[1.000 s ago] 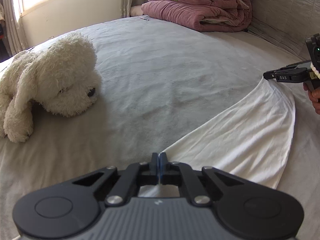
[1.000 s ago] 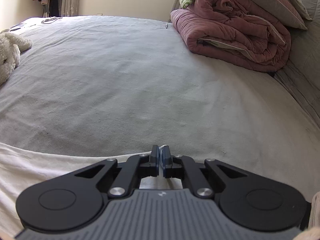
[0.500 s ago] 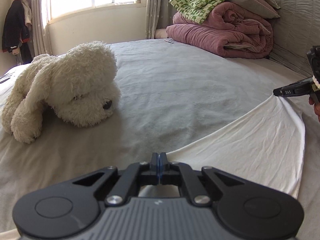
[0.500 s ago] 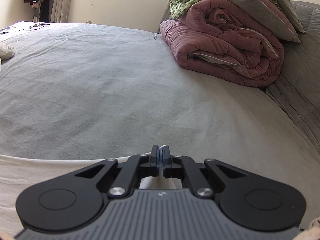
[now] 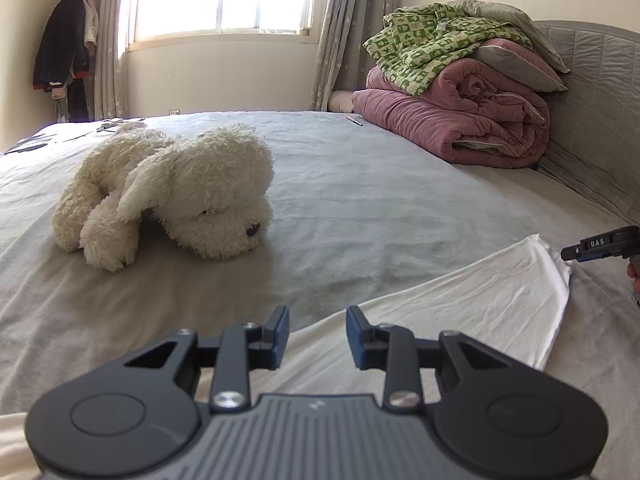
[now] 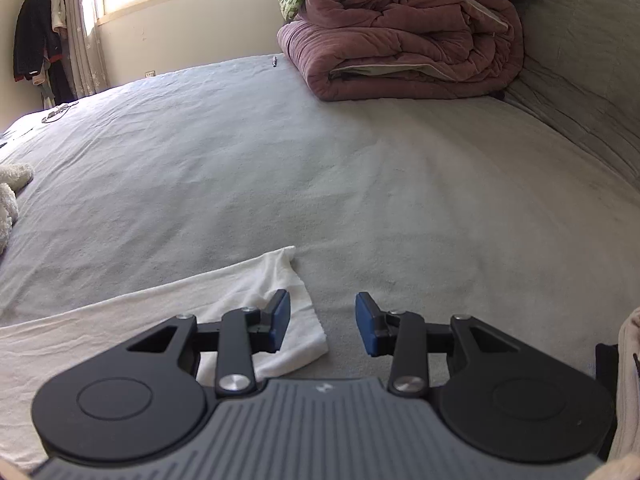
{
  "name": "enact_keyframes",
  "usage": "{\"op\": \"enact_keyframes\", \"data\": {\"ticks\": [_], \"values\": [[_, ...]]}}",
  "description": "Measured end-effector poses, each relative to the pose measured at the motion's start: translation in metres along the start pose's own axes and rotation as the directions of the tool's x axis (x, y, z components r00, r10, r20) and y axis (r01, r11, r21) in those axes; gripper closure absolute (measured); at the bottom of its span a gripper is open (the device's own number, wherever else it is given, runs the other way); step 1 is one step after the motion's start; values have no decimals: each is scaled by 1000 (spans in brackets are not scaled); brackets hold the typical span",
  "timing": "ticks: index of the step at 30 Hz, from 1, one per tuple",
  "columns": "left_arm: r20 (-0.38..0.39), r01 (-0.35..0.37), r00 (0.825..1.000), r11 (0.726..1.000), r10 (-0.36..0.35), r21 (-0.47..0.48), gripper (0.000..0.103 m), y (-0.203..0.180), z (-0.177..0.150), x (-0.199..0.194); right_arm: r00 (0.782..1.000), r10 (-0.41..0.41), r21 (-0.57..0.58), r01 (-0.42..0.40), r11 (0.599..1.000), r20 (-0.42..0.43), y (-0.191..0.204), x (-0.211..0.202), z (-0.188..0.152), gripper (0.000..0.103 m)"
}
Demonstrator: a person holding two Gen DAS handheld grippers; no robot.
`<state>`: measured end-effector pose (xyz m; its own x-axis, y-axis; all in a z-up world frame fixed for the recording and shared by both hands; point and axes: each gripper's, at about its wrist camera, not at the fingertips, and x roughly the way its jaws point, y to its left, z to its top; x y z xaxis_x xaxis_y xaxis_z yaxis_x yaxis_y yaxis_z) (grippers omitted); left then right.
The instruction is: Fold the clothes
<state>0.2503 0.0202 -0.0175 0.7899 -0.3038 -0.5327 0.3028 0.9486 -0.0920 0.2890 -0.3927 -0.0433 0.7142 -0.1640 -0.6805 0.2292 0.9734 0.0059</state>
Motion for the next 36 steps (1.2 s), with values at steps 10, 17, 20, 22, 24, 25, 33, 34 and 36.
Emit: {"op": "enact_keyframes", "data": {"ticks": [10, 17, 20, 22, 24, 25, 33, 34, 36], "values": [[-73, -75, 995, 982, 64, -172, 54, 25, -1, -101, 999, -21, -41, 22, 999, 34, 17, -76, -18, 61], [-107, -154, 985, 960, 132, -234, 39, 38, -32, -168, 996, -54, -80, 60, 995, 75, 28, -170, -49, 43], [-114, -186, 980, 945, 160, -269, 37, 49, -53, -187, 997, -13, -38, 16, 999, 74, 26, -203, -67, 43], [-133, -209, 975, 928, 175, -309, 37, 57, -66, -194, 995, 42, 9, -43, 999, 86, 26, -221, -77, 41], [-150, -229, 971, 911, 188, -344, 37, 64, -77, -200, 990, 99, 47, -105, 993, 103, 29, -238, -85, 36], [-154, -238, 969, 908, 196, -346, 36, 67, -83, -203, 985, 126, 58, -134, 989, 114, 33, -245, -90, 35], [-237, -387, 920, 822, 313, -417, 21, 79, -109, -221, 968, 242, 135, -249, 959, 72, 64, -257, -135, 25], [-244, -387, 920, 801, 306, -457, 21, 81, -110, -223, 969, 244, 148, -246, 958, 35, 70, -255, -137, 25], [-241, -385, 923, 760, 301, -523, 20, 83, -114, -226, 962, 274, 164, -269, 949, -11, 79, -253, -142, 25]]}}
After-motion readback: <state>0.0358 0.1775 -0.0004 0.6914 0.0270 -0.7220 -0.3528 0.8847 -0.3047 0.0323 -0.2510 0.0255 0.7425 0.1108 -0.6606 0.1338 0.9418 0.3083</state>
